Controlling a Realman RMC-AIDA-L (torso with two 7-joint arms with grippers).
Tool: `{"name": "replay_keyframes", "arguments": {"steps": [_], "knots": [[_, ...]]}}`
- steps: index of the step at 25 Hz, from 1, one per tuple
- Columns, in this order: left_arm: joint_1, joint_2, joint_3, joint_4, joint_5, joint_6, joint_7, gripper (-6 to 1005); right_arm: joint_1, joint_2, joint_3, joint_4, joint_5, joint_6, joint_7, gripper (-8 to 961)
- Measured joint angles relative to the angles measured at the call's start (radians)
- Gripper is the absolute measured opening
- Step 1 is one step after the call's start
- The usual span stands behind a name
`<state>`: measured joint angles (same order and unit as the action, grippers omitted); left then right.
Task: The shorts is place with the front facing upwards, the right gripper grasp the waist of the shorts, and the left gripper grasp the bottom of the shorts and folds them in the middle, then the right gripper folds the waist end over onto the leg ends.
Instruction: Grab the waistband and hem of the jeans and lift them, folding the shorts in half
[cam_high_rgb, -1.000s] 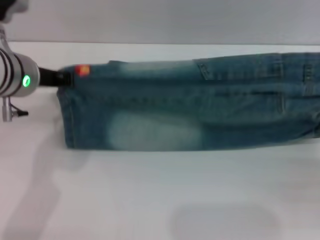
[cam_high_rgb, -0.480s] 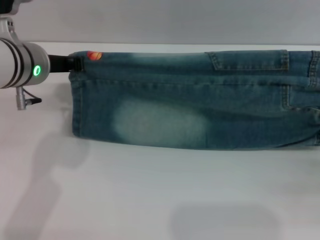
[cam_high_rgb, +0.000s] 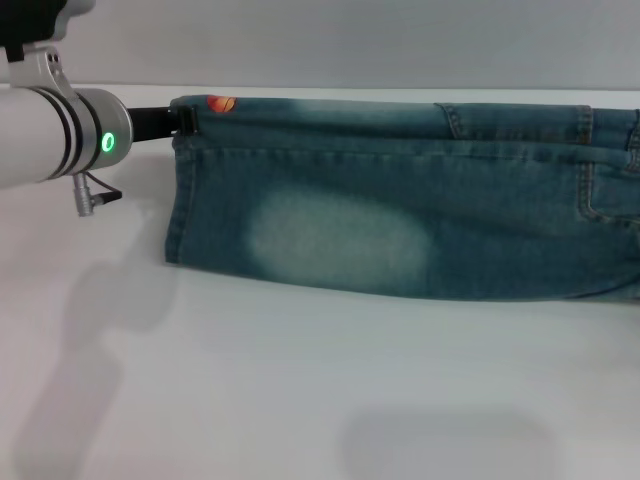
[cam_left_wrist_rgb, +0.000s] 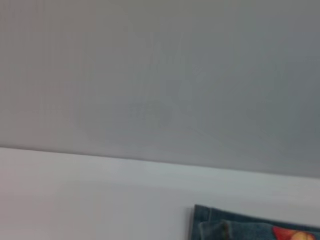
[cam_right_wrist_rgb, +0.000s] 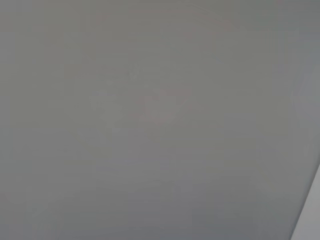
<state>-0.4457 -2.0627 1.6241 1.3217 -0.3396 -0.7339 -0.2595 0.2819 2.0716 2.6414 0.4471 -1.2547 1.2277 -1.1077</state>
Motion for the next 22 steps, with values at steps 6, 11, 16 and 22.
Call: {"name": "replay_keyframes", "arguments": {"steps": [6,11,16,22], "knots": [[-0.015,0.002,0.05,-0.183,-0.123,0.26,0.051,107,0.039,-0.005,0.015,-0.026,0.012,-0.046,-0.142,85],[-0.034,0.001,0.067,-0.225,-0.165,0.332,0.102,109,0.064,-0.018,0.005,-0.016,-0.026,-0.056,-0.245,265],[-0.028,0.002,0.067,-0.177,-0.169,0.302,0.137,368,0.035,-0.008,0.003,0.037,-0.097,-0.017,-0.315,468],[-0.02,0.002,0.068,-0.14,-0.171,0.259,0.18,601,-0.029,0.003,0.0,0.042,-0.126,0.016,-0.338,639]]}}
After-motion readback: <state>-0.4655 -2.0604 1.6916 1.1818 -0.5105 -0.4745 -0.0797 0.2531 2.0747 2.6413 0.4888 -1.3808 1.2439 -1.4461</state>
